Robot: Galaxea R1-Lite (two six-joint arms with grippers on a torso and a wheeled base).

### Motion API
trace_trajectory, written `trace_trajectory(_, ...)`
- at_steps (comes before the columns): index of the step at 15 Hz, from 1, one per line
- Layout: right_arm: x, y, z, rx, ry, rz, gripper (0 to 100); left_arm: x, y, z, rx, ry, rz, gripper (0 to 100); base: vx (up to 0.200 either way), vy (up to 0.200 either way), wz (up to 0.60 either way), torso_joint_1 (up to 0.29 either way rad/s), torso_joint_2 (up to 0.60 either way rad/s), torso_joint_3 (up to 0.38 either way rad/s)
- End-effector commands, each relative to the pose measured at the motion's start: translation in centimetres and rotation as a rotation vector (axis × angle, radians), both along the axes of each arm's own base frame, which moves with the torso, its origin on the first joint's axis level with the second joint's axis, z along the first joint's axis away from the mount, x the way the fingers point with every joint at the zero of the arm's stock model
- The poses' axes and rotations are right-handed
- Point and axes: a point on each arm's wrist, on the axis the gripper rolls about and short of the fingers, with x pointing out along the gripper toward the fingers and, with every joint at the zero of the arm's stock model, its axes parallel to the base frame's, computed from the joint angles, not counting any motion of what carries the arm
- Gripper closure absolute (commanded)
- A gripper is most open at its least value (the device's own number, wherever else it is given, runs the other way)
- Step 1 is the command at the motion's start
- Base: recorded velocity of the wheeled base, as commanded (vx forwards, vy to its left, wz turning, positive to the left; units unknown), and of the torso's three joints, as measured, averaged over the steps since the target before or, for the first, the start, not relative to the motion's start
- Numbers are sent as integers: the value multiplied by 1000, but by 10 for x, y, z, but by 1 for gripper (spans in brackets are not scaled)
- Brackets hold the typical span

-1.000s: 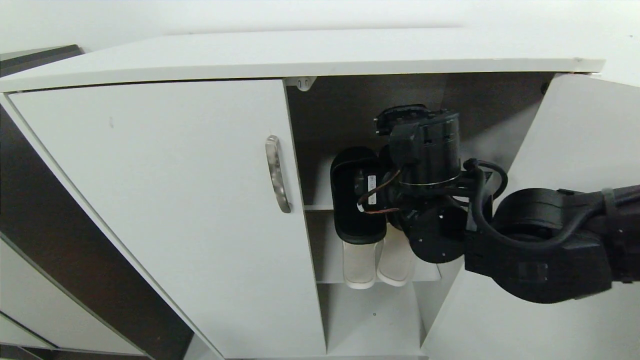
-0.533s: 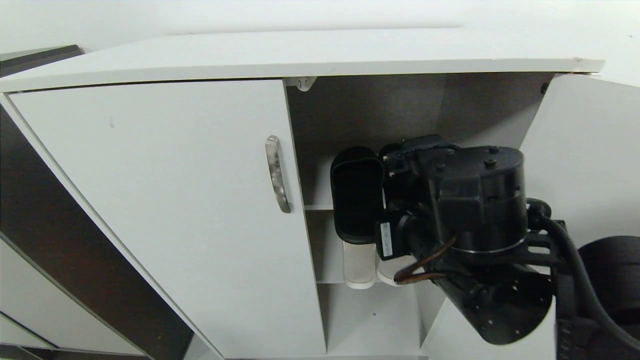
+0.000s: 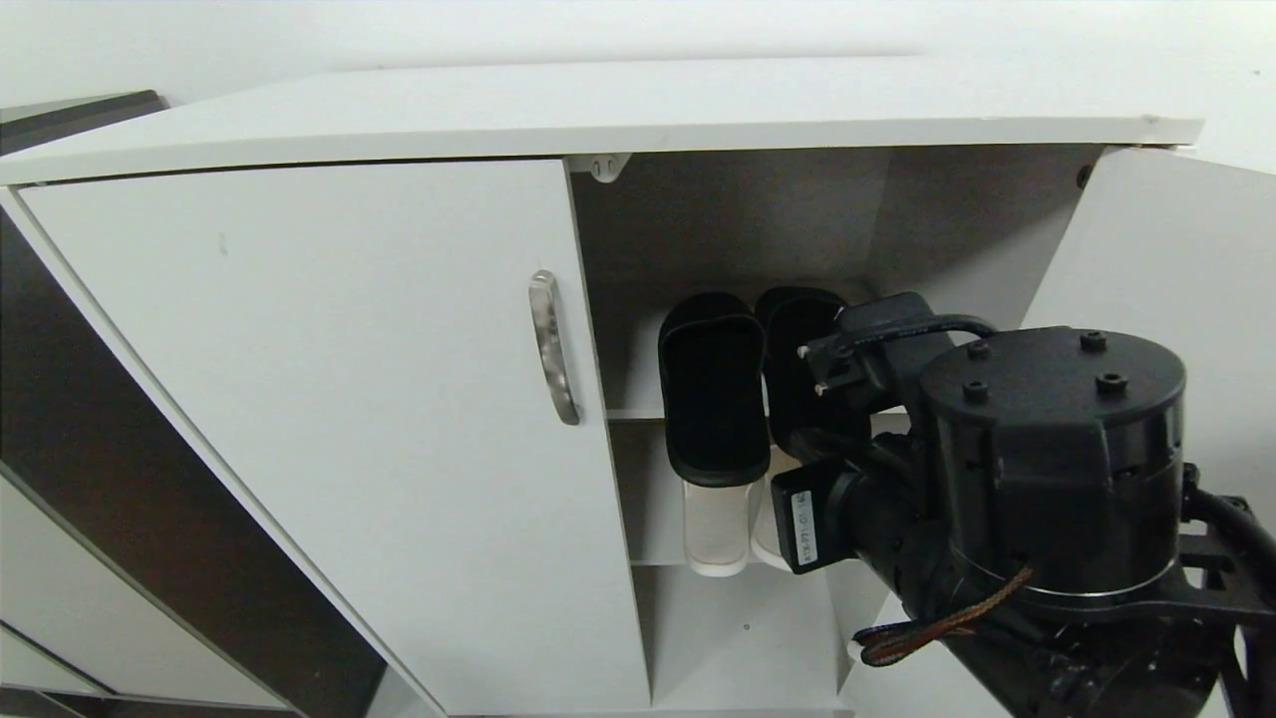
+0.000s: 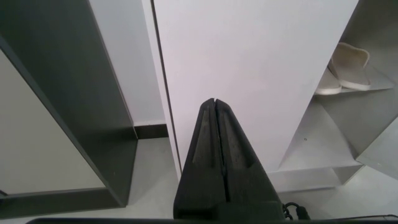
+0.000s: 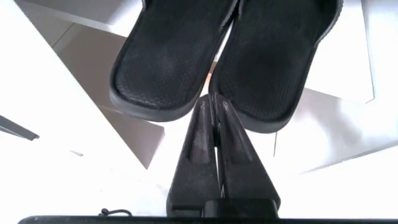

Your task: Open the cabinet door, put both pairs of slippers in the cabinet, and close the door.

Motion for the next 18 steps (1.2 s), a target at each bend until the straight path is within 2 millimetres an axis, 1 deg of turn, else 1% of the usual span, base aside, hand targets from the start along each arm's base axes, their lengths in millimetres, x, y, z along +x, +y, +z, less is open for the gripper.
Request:
trace_trajectory(1,0,1,-1,-3,2,1,100,0,0,0,0,1,0,100,0,0,0,0,0,0)
trace_trajectory(6,0,1,-2,-3,4,1,100,0,0,0,0,1,0,100,0,0,0,0,0,0)
trace_trajectory(12,1,4,-8,6,11,-1,100,0,0,0,0,1,0,100,-200,0,0,0,2,2)
trace_trajectory(18,0,1,-13,-10,19,2,100,0,0,0,0,1,0,100,-200,0,0,3,2,4)
